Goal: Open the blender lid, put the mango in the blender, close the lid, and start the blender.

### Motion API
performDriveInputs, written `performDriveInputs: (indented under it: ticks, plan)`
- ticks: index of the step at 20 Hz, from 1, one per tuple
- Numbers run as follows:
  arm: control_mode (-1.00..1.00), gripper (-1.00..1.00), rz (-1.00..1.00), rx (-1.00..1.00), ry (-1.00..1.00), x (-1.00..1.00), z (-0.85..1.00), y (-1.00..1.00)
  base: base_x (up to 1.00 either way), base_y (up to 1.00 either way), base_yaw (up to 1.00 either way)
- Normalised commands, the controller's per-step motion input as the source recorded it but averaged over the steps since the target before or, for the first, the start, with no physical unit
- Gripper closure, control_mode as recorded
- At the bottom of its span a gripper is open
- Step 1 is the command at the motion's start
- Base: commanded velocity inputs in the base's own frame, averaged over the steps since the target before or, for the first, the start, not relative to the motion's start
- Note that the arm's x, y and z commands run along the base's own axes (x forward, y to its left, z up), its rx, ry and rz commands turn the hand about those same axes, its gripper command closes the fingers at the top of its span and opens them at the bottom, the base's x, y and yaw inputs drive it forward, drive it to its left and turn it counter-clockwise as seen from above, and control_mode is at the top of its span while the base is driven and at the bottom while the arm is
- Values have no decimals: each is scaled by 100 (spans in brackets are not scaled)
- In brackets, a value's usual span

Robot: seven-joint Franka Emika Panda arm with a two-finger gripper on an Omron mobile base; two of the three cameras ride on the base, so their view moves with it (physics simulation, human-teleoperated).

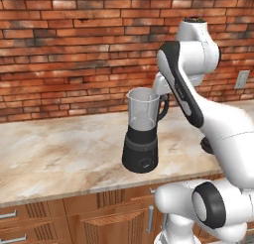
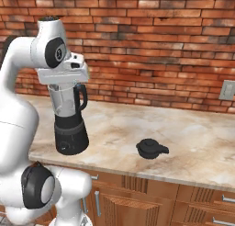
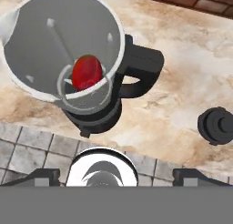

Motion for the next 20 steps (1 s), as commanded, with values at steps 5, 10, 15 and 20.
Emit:
performDriveInputs:
  ticks: [5,10,15,20]
  plan:
    - [-100,-100,-6,0,0,-52,-54,-96,0,0,0]
    - [-100,-100,-2,-3,9,-3,-62,-80,0,0,0]
    - [-100,-100,0,1,6,-3,-47,-96,0,0,0]
    - [-100,-100,-2,11,9,0,-18,-83,0,0,0]
